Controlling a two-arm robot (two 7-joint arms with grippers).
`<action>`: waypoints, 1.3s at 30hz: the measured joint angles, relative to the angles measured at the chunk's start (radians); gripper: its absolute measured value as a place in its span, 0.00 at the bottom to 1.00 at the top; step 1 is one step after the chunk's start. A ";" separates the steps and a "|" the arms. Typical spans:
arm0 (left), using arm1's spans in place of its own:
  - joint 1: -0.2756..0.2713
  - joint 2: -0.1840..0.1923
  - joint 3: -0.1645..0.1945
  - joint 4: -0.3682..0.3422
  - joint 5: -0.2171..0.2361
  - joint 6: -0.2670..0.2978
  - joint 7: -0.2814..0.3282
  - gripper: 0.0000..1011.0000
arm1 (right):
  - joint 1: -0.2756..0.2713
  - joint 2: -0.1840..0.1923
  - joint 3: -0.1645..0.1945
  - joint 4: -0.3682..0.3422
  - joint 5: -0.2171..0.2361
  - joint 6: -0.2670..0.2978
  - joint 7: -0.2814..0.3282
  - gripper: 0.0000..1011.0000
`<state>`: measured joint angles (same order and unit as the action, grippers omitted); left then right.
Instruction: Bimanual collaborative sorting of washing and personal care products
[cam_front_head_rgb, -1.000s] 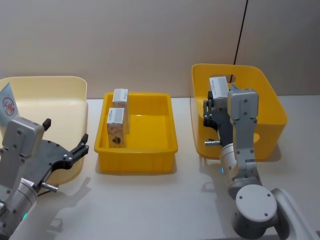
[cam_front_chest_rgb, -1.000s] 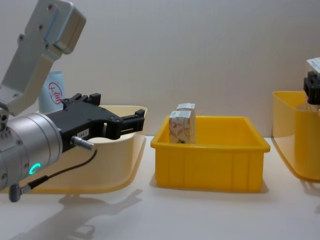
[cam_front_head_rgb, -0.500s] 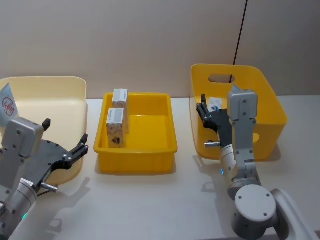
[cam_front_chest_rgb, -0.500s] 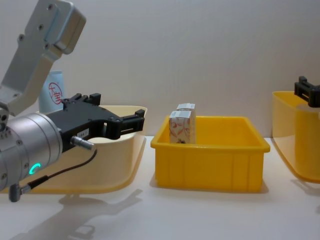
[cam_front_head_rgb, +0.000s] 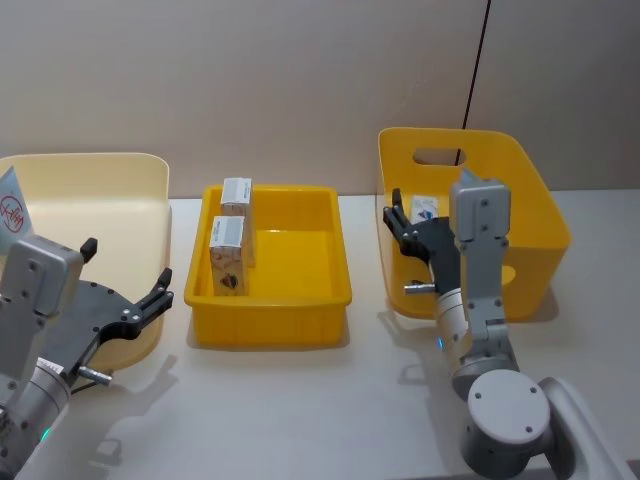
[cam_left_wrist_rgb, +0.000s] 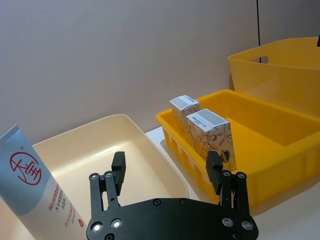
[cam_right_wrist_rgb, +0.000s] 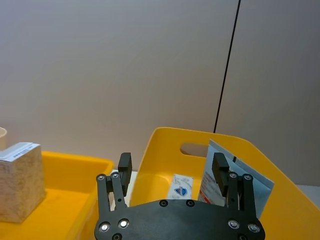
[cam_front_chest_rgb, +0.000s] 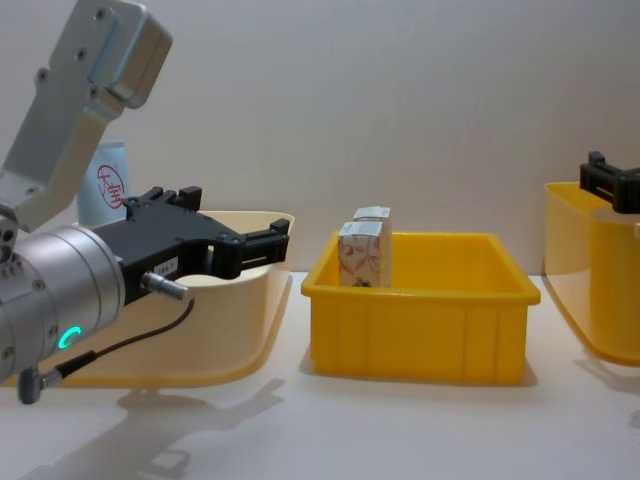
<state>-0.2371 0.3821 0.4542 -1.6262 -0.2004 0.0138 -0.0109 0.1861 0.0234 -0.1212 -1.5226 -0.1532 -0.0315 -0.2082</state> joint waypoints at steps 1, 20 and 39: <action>0.000 0.000 0.000 0.000 0.000 0.000 0.000 0.99 | 0.000 0.000 0.000 0.000 0.001 -0.003 0.004 0.99; 0.000 0.000 0.000 0.000 0.000 0.000 0.000 0.99 | 0.006 0.025 -0.019 0.001 0.110 -0.126 0.186 0.99; 0.000 0.000 0.000 0.000 0.000 0.000 0.000 0.99 | -0.031 0.077 -0.037 -0.043 0.197 -0.115 0.242 0.99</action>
<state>-0.2371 0.3821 0.4542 -1.6262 -0.2004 0.0138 -0.0109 0.1551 0.1005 -0.1584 -1.5653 0.0434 -0.1464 0.0341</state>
